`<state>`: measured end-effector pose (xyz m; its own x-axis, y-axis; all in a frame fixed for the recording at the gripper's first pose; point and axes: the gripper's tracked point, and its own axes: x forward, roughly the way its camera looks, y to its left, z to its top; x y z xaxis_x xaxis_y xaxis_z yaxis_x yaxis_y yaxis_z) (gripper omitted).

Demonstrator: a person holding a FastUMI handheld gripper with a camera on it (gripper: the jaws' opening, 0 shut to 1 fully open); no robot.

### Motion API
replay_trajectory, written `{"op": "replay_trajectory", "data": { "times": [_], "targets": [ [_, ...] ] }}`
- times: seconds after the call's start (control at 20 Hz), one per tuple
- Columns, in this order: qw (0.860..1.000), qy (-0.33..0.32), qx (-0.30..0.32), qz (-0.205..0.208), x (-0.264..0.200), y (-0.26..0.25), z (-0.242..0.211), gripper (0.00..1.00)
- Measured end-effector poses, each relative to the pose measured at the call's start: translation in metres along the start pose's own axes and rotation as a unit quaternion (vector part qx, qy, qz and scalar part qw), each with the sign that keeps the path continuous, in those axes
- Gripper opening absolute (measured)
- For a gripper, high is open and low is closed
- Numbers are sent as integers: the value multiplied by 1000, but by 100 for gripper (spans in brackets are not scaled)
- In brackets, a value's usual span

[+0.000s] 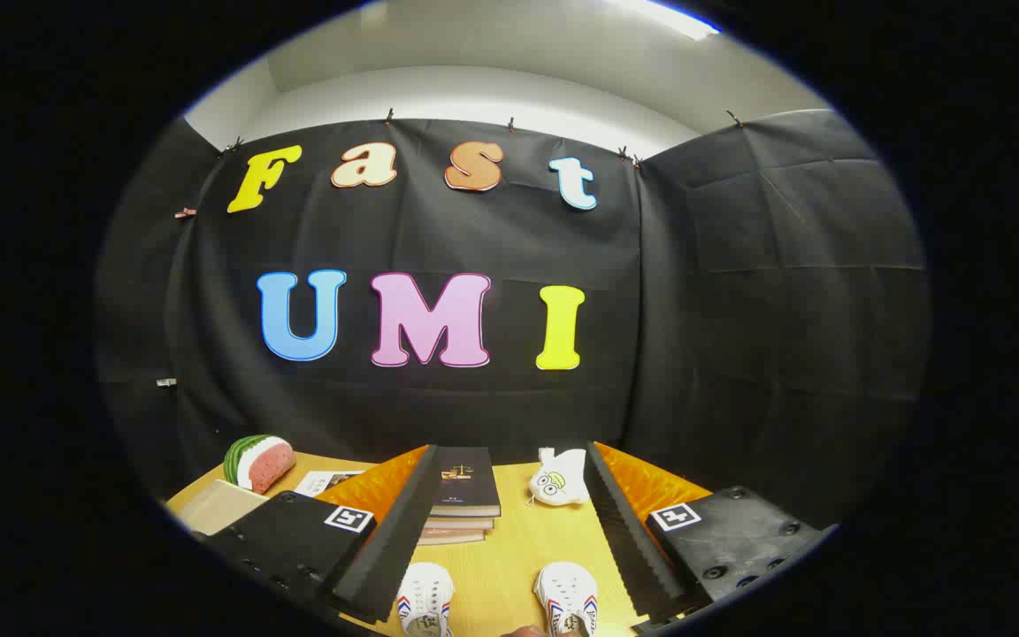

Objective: Open the storage box then place both shoes into the box .Put the left shoe in first, then the right shoe, with the right side of both shoes facing outward in a uniform manner.

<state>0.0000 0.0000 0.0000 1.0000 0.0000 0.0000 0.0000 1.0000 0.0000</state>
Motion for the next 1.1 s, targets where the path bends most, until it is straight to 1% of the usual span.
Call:
{"op": "replay_trajectory", "data": {
  "times": [0.25,0.6,0.85,1.1],
  "targets": [
    [1000,11,5,-14,-7,8,-6,97],
    [1000,21,1,-4,-17,26,-11,97],
    [1000,24,0,-5,-15,32,-12,97],
    [999,45,4,1,-15,40,-24,97]
  ]
}}
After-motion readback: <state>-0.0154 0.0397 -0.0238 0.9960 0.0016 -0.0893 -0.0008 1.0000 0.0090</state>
